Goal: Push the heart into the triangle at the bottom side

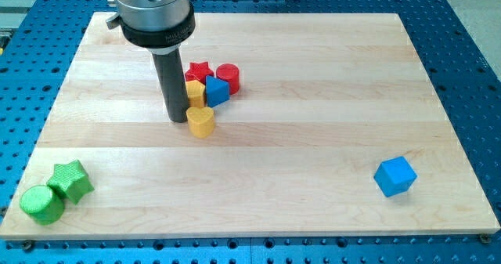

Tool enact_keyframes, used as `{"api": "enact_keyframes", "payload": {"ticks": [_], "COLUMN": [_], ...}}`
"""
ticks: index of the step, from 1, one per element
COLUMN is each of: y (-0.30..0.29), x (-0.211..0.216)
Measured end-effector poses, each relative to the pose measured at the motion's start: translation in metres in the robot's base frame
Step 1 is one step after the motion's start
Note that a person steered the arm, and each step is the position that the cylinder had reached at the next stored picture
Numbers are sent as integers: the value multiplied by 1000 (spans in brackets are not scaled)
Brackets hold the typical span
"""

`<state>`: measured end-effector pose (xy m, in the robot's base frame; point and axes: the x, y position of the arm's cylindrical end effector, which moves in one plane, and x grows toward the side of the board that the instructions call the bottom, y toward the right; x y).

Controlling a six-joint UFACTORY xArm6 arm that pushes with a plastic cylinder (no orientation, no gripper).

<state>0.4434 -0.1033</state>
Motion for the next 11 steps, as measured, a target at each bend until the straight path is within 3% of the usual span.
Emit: {"api": "enact_keyframes", "payload": {"ticks": [1, 2, 3, 5, 10, 11], "y": [-3, -67, -56, 52, 20, -21], "x": [-7, 2, 43, 48, 20, 42]}}
